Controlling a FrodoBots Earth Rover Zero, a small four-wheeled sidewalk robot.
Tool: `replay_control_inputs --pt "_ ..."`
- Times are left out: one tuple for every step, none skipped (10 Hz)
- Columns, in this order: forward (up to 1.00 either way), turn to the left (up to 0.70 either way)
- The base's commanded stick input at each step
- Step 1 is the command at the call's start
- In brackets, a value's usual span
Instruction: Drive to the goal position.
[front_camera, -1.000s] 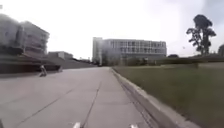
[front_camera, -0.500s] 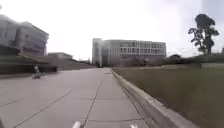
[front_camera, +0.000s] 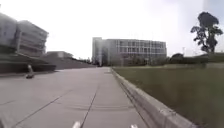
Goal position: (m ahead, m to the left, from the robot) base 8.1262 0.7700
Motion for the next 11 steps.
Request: replay_control_inputs --pt "0.99 0.00" --pt "0.99 0.00" --pt "0.99 0.00" --pt "0.99 0.00" --pt "0.99 0.00" --pt "0.99 0.00" --pt "0.99 0.00" --pt "0.99 0.00" --pt "0.99 0.00" --pt "0.99 0.00" --pt "0.99 0.00"
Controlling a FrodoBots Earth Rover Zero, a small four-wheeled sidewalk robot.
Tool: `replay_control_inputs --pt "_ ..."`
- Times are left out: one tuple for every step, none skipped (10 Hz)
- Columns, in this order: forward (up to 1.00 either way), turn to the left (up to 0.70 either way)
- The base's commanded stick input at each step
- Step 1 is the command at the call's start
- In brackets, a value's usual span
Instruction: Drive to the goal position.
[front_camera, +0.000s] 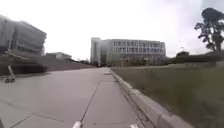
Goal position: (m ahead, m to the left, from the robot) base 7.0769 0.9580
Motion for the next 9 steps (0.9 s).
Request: replay_control_inputs --pt "0.99 0.00" --pt "0.99 0.00" --pt "0.99 0.00" --pt "0.99 0.00" --pt "0.99 0.00" --pt "0.99 0.00" --pt "0.99 0.00" --pt "0.99 0.00" --pt "0.99 0.00"
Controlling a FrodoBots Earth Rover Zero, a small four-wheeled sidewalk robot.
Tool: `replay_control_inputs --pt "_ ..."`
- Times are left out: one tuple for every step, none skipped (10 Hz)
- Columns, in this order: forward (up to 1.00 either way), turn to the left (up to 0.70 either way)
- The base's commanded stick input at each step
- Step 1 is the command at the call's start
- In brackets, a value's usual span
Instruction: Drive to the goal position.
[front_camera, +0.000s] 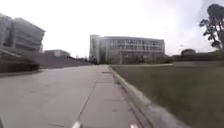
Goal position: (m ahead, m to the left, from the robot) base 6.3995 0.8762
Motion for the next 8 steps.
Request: replay_control_inputs --pt "0.99 0.00" --pt "0.99 0.00" --pt "0.99 0.00" --pt "0.99 0.00" --pt "0.99 0.00" --pt "0.99 0.00" --pt "0.99 0.00" --pt "0.99 0.00"
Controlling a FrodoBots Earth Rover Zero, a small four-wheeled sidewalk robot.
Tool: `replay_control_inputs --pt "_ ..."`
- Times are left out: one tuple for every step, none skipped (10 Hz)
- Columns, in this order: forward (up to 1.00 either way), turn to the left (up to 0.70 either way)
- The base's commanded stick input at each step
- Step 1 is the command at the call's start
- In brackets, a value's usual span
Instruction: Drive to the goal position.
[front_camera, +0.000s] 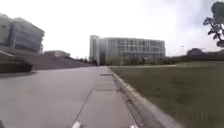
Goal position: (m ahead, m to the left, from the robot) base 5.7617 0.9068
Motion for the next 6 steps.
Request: replay_control_inputs --pt "0.99 0.02" --pt "0.99 0.02" --pt "0.99 0.04" --pt "0.99 0.04" --pt "0.99 0.10" --pt "0.99 0.37"
